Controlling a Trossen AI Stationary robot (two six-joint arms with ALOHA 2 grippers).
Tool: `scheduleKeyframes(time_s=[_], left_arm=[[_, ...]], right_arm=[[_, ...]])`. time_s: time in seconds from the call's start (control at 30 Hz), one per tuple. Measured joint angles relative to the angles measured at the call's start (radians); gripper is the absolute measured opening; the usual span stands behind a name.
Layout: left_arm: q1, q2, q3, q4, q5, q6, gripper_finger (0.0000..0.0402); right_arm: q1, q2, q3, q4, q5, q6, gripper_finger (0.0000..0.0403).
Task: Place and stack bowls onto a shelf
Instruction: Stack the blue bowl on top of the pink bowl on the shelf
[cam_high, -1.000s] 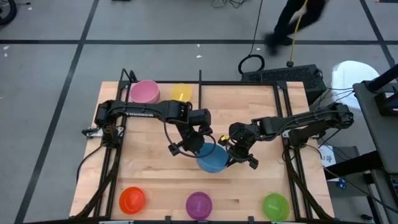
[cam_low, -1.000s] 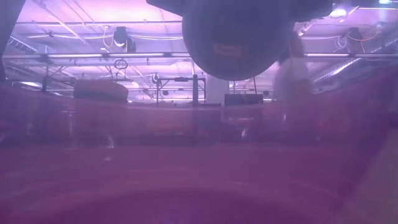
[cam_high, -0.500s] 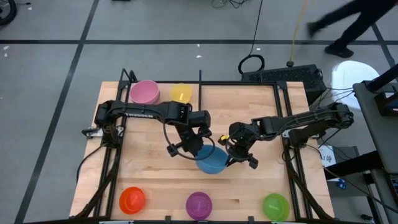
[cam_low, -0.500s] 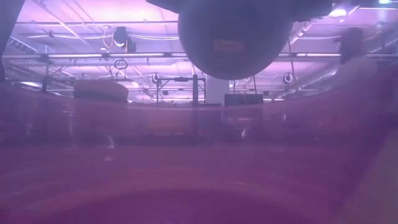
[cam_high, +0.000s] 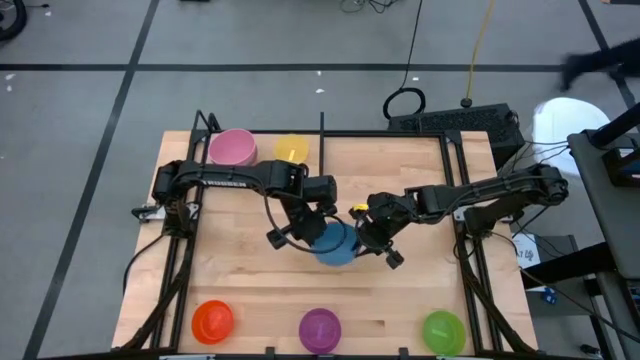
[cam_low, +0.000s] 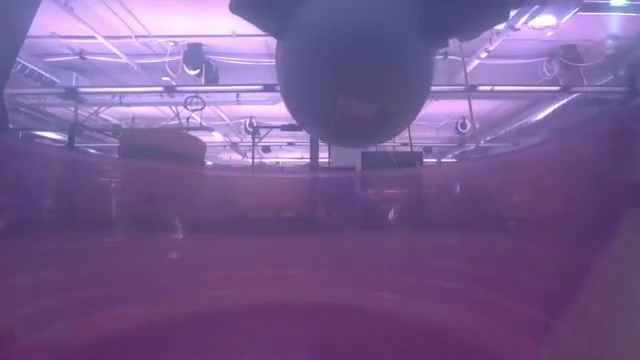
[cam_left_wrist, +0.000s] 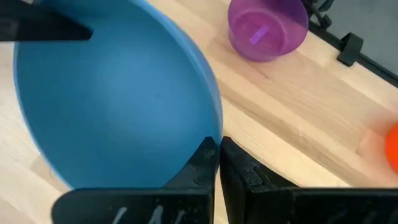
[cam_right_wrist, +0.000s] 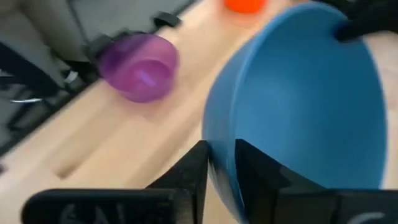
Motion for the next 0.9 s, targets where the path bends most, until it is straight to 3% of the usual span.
scheduleKeyframes(time_s=[0.27, 0.47, 0.57, 0.73, 0.9], left_arm=[[0.0, 0.0, 0.001, -0.086, -0.094, -0.023, 0.0007], [0.009, 0.0, 0.001, -0.153, -0.099, -0.103, 0.0005], [0.013, 0.0, 0.001, -0.174, -0.107, -0.151, 0.0005], [0.015, 0.0, 0.001, -0.213, -0.215, -0.252, 0.0005], [0.015, 0.0, 0.001, -0.226, -0.301, -0.407, 0.0005]], right_arm=[[0.0, 0.0, 0.0, -0.009, 0.23, -0.029, 0.0108], [0.0, 0.0, 0.0, -0.016, 0.395, -0.035, 0.012], [0.0, 0.0, 0.0, -0.023, 0.424, -0.036, 0.0121], [-0.001, 0.0, 0.0, -0.026, 0.429, -0.037, 0.0121], [-0.002, 0.0, 0.0, -0.057, 0.517, -0.037, 0.0121]])
